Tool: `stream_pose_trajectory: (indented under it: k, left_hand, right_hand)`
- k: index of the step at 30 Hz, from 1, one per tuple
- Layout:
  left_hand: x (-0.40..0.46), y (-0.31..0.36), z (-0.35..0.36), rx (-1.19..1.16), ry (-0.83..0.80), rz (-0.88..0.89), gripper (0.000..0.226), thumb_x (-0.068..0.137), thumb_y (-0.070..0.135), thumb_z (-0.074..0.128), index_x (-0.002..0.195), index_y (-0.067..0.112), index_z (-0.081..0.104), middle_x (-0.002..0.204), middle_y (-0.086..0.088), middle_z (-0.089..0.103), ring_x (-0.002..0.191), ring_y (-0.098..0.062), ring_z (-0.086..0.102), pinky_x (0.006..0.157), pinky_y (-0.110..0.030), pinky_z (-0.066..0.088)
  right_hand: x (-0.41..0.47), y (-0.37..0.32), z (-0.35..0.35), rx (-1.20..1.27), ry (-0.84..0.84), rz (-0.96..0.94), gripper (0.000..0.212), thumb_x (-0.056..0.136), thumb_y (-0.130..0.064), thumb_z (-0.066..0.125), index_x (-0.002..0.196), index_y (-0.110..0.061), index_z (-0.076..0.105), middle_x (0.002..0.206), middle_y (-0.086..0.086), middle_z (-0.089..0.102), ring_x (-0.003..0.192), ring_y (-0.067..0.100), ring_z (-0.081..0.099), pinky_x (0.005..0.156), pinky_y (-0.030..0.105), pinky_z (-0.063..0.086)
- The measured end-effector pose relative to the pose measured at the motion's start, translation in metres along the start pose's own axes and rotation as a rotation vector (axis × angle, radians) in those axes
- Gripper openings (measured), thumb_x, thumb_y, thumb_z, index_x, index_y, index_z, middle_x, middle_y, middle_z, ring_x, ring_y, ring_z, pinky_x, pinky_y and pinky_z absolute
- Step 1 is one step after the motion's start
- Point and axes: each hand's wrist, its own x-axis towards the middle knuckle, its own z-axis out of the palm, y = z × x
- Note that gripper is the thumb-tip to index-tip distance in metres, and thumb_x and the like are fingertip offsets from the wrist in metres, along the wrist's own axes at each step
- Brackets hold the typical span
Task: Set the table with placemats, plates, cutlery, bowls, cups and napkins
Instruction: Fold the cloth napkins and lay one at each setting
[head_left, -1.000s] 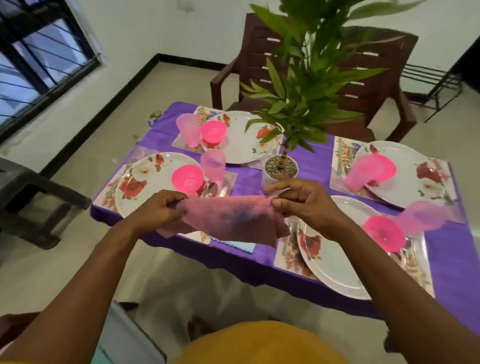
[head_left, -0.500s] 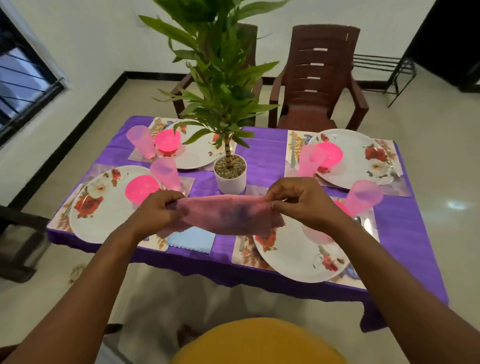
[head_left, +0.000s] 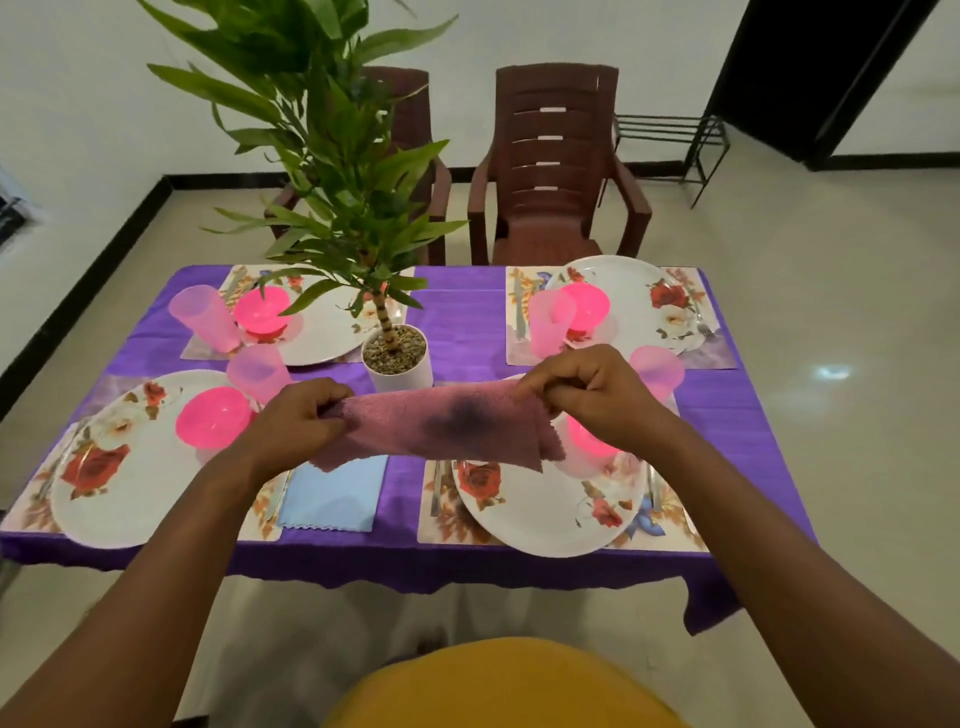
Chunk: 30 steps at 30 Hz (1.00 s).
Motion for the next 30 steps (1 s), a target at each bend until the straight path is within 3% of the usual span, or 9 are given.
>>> stream_pose_trajectory:
  k: [4,7,11,15,18,22,25,28,30]
  left_hand:
    - [0.009,0.009,-0.003,-0.005,-0.033,0.033,0.012,0.082,0.013,0.066,0.085,0.023,0.072,0.085,-0.002,0.069,0.081,-0.019,0.064,0.066,-0.031,0.046]
    - [0.016,0.009,-0.008,0.024,-0.058,0.069,0.015,0.068,0.021,0.058,0.078,0.020,0.069,0.080,-0.005,0.066,0.074,-0.020,0.062,0.064,-0.031,0.045]
    - [0.025,0.007,-0.016,0.047,-0.070,0.092,0.019,0.067,0.021,0.057,0.079,0.013,0.070,0.081,-0.008,0.064,0.074,-0.022,0.061,0.065,-0.032,0.044]
    - [0.030,0.004,-0.018,0.045,-0.087,0.099,0.009,0.077,0.009,0.066,0.082,0.013,0.071,0.083,-0.010,0.064,0.074,-0.022,0.059,0.064,-0.029,0.042]
    - [0.033,0.001,-0.019,0.045,-0.093,0.121,0.014,0.070,0.019,0.061,0.080,0.018,0.070,0.082,-0.009,0.064,0.074,-0.022,0.060,0.065,-0.030,0.043]
    - [0.036,-0.008,-0.020,0.063,-0.125,0.167,0.025,0.070,0.023,0.059,0.090,0.036,0.067,0.082,-0.001,0.066,0.076,-0.016,0.062,0.065,-0.032,0.047]
    - [0.041,-0.014,-0.019,0.067,-0.121,0.213,0.042,0.083,0.011,0.070,0.097,0.051,0.067,0.088,0.003,0.070,0.081,-0.015,0.065,0.070,-0.036,0.052]
    - [0.045,-0.022,-0.018,0.062,-0.105,0.230,0.040,0.086,-0.001,0.076,0.085,0.039,0.075,0.089,0.005,0.074,0.083,-0.016,0.067,0.076,-0.040,0.055]
    - [0.047,-0.028,-0.019,0.022,-0.096,0.242,0.033,0.087,0.001,0.078,0.090,0.034,0.078,0.086,0.010,0.075,0.081,-0.013,0.068,0.077,-0.041,0.057]
  right_hand:
    - [-0.001,0.002,-0.005,-0.064,0.042,0.033,0.041,0.092,0.007,0.060,0.097,-0.026,0.082,0.090,-0.016,0.077,0.089,0.008,0.074,0.079,0.027,0.062]
    - [-0.001,-0.001,-0.006,-0.084,0.057,0.043,0.031,0.091,0.003,0.067,0.095,-0.025,0.081,0.087,-0.019,0.074,0.088,0.008,0.073,0.076,0.023,0.061]
    - [0.001,-0.006,-0.005,-0.110,0.044,0.080,0.021,0.087,-0.004,0.077,0.091,-0.025,0.078,0.084,-0.016,0.073,0.084,0.008,0.072,0.075,0.023,0.061]
    - [0.001,-0.003,-0.001,-0.155,0.056,0.117,0.020,0.087,-0.008,0.079,0.092,-0.028,0.078,0.086,-0.018,0.074,0.085,0.006,0.072,0.080,0.028,0.063]
    - [-0.002,-0.002,0.004,-0.167,0.098,0.123,0.017,0.086,-0.012,0.081,0.093,-0.027,0.078,0.093,-0.016,0.073,0.090,0.008,0.070,0.083,0.034,0.064]
    - [-0.007,-0.006,0.006,-0.141,0.190,0.134,0.013,0.087,-0.010,0.078,0.093,-0.022,0.077,0.089,-0.015,0.073,0.088,0.008,0.071,0.080,0.026,0.062]
    - [-0.010,-0.008,0.006,-0.104,0.265,0.168,0.014,0.090,-0.007,0.073,0.094,-0.021,0.072,0.087,-0.011,0.073,0.084,0.011,0.072,0.075,0.025,0.061]
    - [-0.015,-0.008,0.007,-0.082,0.325,0.223,0.018,0.092,-0.003,0.067,0.098,-0.020,0.068,0.090,-0.006,0.072,0.086,0.012,0.072,0.076,0.025,0.061]
    - [-0.018,-0.009,0.007,-0.070,0.334,0.239,0.027,0.094,0.001,0.062,0.100,-0.023,0.072,0.094,-0.008,0.073,0.092,0.010,0.072,0.077,0.021,0.060]
